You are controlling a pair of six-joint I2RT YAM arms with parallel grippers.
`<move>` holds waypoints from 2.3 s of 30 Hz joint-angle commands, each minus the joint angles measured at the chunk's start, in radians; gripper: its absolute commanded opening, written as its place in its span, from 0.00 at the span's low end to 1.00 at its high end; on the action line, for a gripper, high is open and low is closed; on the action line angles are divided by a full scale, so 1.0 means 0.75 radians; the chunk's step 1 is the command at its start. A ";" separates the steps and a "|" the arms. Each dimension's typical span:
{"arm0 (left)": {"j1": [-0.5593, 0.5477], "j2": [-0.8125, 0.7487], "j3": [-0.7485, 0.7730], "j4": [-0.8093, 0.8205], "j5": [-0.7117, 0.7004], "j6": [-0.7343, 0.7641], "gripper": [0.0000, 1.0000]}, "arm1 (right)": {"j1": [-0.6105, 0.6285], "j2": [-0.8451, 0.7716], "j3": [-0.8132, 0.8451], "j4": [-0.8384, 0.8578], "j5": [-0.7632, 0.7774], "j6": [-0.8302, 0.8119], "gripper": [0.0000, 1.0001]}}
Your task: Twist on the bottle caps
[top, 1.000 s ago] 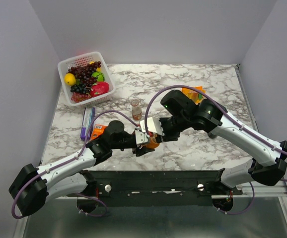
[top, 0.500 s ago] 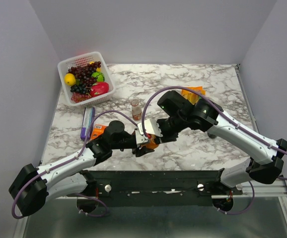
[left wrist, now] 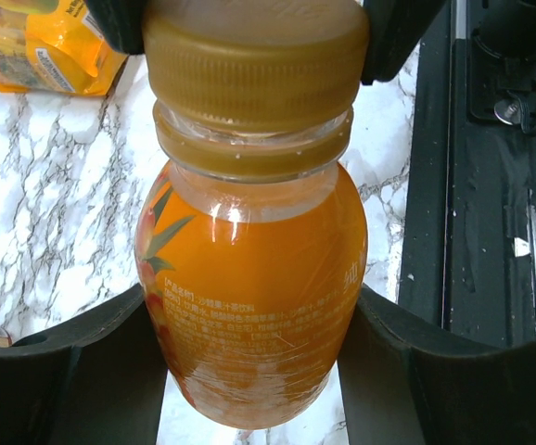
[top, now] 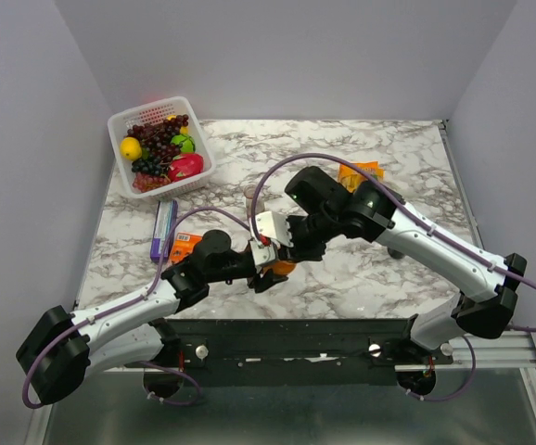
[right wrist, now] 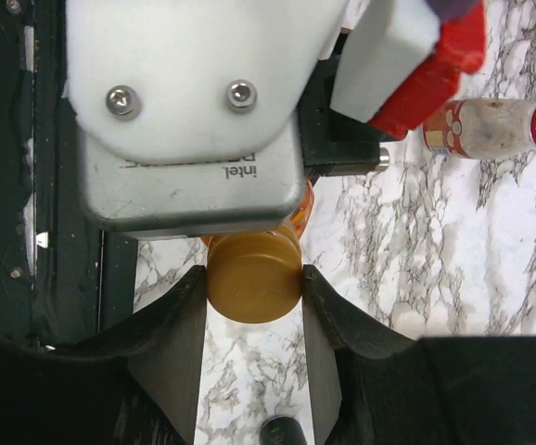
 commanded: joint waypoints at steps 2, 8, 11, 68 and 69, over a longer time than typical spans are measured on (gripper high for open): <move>0.000 -0.066 -0.011 0.352 -0.224 -0.090 0.00 | 0.013 0.059 0.010 -0.054 -0.005 0.153 0.36; 0.000 -0.091 -0.040 0.401 -0.332 0.018 0.00 | -0.020 0.145 0.090 -0.134 -0.050 0.247 0.36; 0.000 -0.093 -0.022 0.415 -0.416 0.005 0.00 | -0.036 0.170 0.076 -0.083 0.029 0.369 0.35; 0.004 -0.152 -0.112 0.329 -0.334 -0.110 0.00 | -0.039 0.266 0.199 -0.056 0.173 0.361 0.40; 0.002 -0.152 -0.114 0.337 -0.328 -0.104 0.00 | -0.041 0.266 0.197 -0.060 0.148 0.371 0.40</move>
